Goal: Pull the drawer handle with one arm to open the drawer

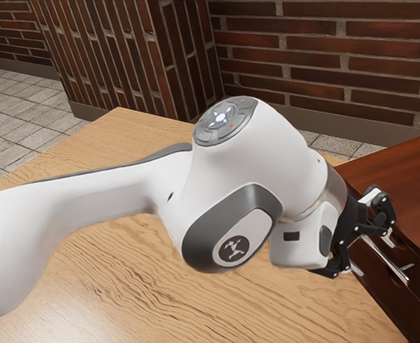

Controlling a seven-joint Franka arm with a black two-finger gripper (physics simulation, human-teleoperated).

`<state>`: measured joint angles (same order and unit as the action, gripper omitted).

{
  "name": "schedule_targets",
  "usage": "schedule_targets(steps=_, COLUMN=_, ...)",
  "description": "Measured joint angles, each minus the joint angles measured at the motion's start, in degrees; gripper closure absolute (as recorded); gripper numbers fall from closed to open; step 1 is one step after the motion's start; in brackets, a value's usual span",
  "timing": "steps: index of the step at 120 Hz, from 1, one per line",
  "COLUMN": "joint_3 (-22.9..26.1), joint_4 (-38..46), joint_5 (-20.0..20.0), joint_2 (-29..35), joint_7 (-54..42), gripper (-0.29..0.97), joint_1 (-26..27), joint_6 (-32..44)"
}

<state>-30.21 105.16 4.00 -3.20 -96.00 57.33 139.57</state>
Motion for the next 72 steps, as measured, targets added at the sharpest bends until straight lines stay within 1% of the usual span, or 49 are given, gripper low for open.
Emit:
schedule_targets(steps=19, joint_3=0.04, joint_4=-0.18, joint_5=0.44, joint_2=-1.16, joint_7=-0.08, gripper=0.36, joint_1=-1.49, joint_6=0.07)
schedule_targets(steps=72, joint_3=0.11, joint_4=0.12, joint_5=1.22, joint_2=-1.16, joint_7=-0.21, gripper=0.42, joint_1=-1.22, joint_6=0.10)
